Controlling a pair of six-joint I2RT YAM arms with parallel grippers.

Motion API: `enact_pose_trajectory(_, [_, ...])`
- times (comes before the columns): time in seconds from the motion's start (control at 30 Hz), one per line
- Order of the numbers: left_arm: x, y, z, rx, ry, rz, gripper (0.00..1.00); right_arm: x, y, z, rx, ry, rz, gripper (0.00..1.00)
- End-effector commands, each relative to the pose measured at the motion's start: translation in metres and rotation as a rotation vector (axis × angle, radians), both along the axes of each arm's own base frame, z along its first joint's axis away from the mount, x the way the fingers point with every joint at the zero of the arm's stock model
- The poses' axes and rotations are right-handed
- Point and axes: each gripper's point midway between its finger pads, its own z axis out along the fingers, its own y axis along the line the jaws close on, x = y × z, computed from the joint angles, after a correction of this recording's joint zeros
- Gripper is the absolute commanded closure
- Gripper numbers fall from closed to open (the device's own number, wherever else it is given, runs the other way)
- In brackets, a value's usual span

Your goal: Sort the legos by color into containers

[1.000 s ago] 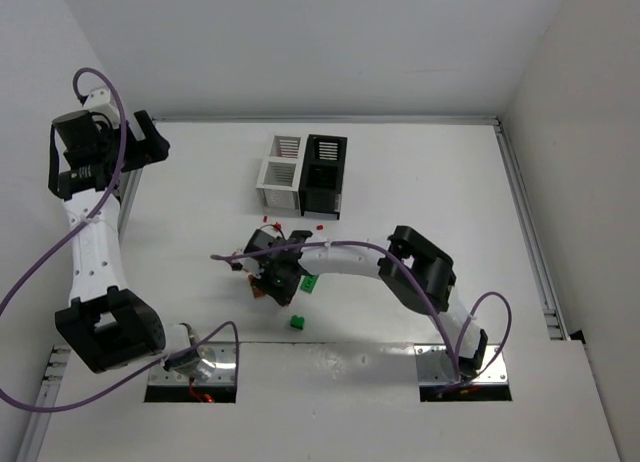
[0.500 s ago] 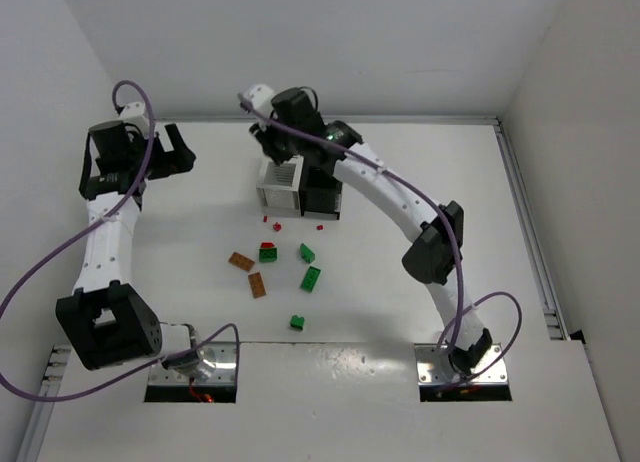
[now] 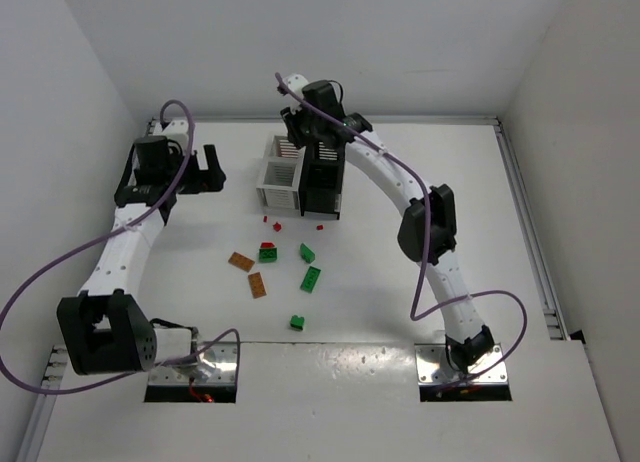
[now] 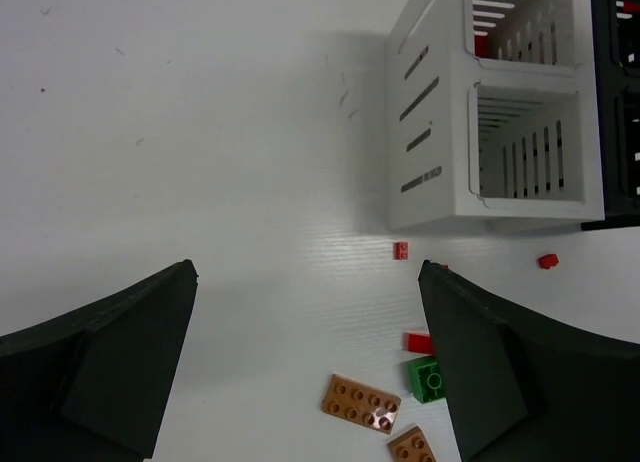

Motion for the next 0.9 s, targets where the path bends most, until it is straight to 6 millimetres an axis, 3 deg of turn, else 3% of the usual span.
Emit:
enact_pose_trajectory(0.0, [-0.005, -0.012, 0.01, 0.037, -0.062, -0.065, 0.0, 0.008, 0.015, 0.041, 0.149, -0.058, 0.025, 0.97])
enact_pose_trajectory(0.17, [-0.02, -0.027, -0.015, 0.037, -0.016, -0.14, 0.0, 0.008, 0.021, 0.022, 0.187, -0.002, 0.041, 0.96])
enact_pose_trajectory(0.4, [-0.034, -0.042, -0.052, -0.01, 0.044, -0.159, 0.06, 0.012, 0.025, 0.011, 0.213, 0.022, 0.057, 0.92])
enact_pose_trajectory(0.53, [-0.033, -0.048, -0.059, -0.031, 0.049, -0.155, 0.08, 0.012, 0.025, 0.0, 0.202, 0.039, 0.055, 0.8])
enact_pose_trajectory(0.67, [-0.038, -0.065, -0.076, -0.06, 0.1, -0.19, 0.08, 0.013, 0.026, -0.008, 0.198, 0.047, 0.054, 0.59])
enact_pose_trajectory(0.83, [-0.036, -0.081, -0.092, -0.027, 0.115, -0.163, 0.11, 0.015, 0.025, -0.007, 0.199, 0.036, 0.046, 0.45])
enact_pose_trajectory(0.87, [-0.036, -0.082, -0.093, -0.022, 0.117, -0.147, 0.12, 0.014, 0.025, 0.002, 0.206, 0.024, 0.048, 0.42])
